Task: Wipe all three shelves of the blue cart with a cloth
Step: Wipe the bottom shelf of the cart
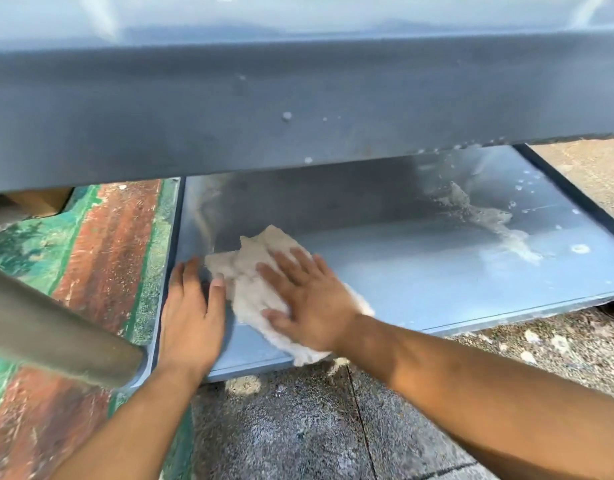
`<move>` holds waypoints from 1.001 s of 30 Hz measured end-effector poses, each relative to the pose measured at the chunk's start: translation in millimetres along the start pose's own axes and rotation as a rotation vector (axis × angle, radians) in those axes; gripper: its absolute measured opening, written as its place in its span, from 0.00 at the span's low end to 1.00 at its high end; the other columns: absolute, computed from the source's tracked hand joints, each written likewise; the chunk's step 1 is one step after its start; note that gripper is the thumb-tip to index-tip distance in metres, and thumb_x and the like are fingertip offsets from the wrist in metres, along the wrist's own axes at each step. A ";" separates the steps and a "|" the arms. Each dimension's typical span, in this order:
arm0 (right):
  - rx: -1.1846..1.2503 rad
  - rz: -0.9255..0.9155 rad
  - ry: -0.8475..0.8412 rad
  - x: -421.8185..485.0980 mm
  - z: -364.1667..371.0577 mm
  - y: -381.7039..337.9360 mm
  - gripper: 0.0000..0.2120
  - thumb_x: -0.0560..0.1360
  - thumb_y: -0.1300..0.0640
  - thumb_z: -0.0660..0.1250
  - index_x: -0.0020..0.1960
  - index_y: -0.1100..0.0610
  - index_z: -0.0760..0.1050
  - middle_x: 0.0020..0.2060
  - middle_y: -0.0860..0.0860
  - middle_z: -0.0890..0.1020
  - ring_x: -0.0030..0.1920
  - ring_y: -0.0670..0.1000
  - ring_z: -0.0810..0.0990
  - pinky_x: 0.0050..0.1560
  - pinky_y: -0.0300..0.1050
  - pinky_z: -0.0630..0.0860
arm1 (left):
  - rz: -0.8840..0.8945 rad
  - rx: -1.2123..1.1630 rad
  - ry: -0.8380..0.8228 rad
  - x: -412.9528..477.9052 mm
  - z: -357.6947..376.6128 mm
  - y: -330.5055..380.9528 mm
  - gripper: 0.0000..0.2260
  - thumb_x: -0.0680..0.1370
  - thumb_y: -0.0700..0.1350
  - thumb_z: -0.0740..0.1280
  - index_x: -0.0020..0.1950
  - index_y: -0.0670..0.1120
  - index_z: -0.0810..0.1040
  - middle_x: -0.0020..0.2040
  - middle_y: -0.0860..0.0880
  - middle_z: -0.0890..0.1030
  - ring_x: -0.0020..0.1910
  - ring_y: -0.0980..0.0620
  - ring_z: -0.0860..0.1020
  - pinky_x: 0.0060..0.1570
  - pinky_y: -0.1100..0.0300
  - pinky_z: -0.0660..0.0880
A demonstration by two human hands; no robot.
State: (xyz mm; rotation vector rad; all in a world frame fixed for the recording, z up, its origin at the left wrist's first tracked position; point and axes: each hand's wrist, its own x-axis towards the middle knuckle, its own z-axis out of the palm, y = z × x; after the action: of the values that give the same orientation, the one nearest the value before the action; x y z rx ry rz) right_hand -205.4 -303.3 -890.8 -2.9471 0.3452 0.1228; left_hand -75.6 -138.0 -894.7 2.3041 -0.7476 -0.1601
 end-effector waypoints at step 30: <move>0.159 -0.530 -0.286 -52.3 -13.8 -38.9 0.36 0.79 0.53 0.67 0.82 0.46 0.55 0.82 0.49 0.52 0.82 0.52 0.44 0.80 0.50 0.39 | -0.044 0.085 -0.198 -0.8 -12.2 6.7 0.32 0.76 0.65 0.45 0.75 0.55 0.68 0.81 0.47 0.55 0.80 0.50 0.48 0.78 0.52 0.43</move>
State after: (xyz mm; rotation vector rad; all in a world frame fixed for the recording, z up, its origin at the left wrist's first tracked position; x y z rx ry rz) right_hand -246.1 -256.9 -865.7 -2.7010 -0.4399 0.4133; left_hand -75.6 -134.4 -881.2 2.4107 -0.8168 -0.3882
